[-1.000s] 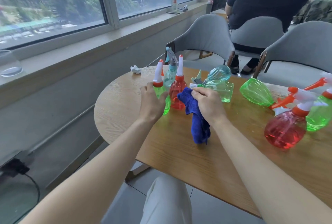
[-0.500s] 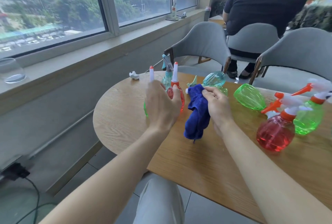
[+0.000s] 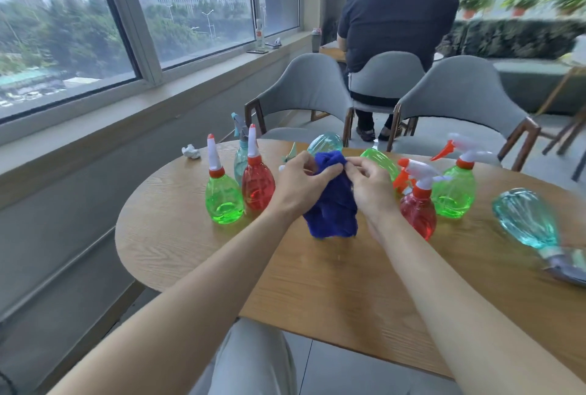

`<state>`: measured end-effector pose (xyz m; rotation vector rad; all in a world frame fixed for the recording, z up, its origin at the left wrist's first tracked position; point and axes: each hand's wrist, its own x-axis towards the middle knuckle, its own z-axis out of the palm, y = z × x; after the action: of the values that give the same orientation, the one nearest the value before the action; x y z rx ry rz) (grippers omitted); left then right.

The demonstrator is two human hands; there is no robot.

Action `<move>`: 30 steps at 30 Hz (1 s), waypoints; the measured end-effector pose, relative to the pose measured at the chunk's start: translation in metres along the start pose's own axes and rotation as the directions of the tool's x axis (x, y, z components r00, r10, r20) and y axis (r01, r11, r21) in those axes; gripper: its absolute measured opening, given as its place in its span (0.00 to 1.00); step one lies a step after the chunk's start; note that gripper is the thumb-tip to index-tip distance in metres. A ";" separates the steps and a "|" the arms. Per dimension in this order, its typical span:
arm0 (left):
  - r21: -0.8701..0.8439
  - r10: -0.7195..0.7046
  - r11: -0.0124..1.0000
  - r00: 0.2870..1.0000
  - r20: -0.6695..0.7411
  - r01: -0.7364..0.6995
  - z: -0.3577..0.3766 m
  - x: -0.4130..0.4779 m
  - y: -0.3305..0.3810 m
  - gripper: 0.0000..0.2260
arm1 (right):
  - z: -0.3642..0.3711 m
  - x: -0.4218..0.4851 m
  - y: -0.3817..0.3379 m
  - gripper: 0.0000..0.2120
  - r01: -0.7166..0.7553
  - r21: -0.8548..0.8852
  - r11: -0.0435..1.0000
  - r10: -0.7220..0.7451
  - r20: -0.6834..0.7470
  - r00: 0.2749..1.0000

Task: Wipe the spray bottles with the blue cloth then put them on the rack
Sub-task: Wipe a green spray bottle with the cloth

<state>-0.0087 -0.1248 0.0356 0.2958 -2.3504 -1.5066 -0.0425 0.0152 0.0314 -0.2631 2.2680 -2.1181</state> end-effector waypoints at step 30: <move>0.198 0.121 0.973 0.993 0.004 -0.120 0.012 0.014 0.023 0.06 | -0.021 -0.019 -0.011 0.02 -0.117 -0.173 0.978 0.136 0.103 0.985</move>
<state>-0.0262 -0.1098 0.0539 0.2014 -2.4677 -1.2168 -0.0260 0.0378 0.0420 -0.2306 2.3299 -1.8079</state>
